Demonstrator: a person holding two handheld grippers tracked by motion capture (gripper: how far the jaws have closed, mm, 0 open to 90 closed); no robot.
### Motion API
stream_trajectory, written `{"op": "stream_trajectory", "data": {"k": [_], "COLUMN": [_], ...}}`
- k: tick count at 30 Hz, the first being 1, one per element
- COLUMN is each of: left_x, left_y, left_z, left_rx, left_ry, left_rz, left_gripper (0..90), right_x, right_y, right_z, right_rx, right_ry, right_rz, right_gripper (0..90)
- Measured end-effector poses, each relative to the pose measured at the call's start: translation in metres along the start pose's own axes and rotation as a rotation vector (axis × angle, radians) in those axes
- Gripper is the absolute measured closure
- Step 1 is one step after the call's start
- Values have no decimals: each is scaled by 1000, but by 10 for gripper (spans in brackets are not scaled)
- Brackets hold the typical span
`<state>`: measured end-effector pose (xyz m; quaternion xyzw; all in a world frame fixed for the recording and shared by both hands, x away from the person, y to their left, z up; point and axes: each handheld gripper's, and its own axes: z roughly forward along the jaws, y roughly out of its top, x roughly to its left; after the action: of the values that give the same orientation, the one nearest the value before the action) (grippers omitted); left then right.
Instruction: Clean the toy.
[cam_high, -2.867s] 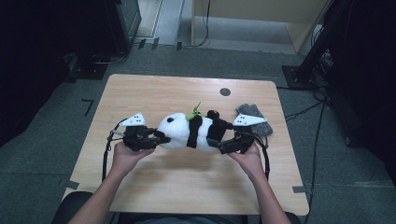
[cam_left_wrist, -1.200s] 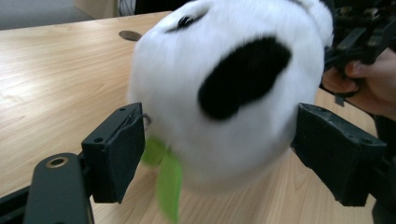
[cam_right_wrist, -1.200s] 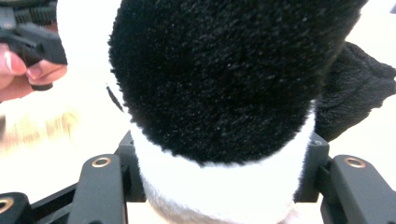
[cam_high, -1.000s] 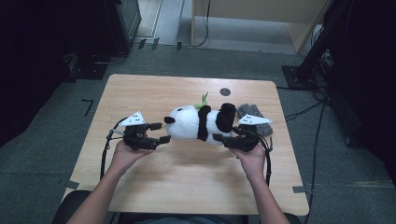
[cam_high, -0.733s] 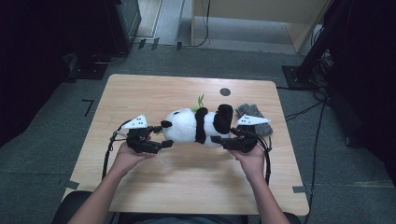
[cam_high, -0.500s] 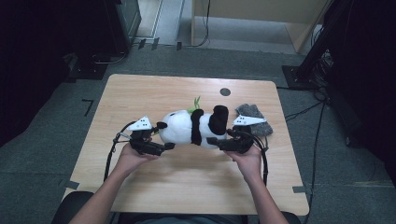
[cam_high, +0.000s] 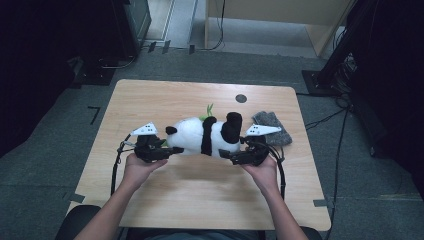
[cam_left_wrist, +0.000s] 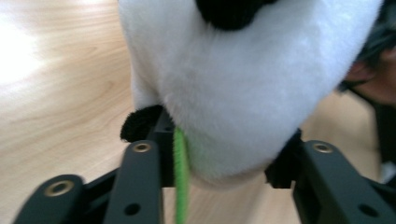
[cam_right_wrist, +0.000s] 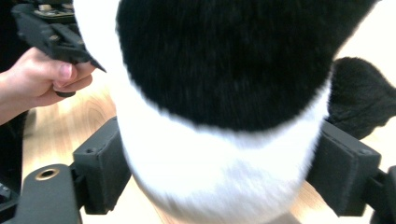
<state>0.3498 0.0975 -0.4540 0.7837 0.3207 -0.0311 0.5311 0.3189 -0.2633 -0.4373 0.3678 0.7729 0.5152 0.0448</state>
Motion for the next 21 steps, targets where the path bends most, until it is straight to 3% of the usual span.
{"op": "stream_trajectory", "data": {"k": [7, 14, 16, 18, 20, 21], "left_x": [3, 7, 7, 6, 6, 7], "left_y": [4, 8, 9, 8, 7, 6], "left_z": [-9, -18, -15, -9, -5, -4], "left_rx": [-8, -52, -48, -33, -14, -3], "left_ry": [-18, -51, -62, -53, -35, -19], "left_rz": [-29, -64, -68, -67, -71, -65], "left_gripper": [627, 625, 616, 602, 564, 546], "right_x": [-3, 0, 2, 8, 10, 9], "right_y": [-8, -16, -18, -17, -17, -17], "right_z": [4, 6, 9, 14, 18, 19], "right_rx": [-10, 64, 60, 67, 90, 98], "right_ry": [16, -28, -21, -68, -151, -165], "right_rz": [-65, -212, -264, -296, -306, -304], "right_gripper": [130, 140, 172, 176, 295, 333]}}
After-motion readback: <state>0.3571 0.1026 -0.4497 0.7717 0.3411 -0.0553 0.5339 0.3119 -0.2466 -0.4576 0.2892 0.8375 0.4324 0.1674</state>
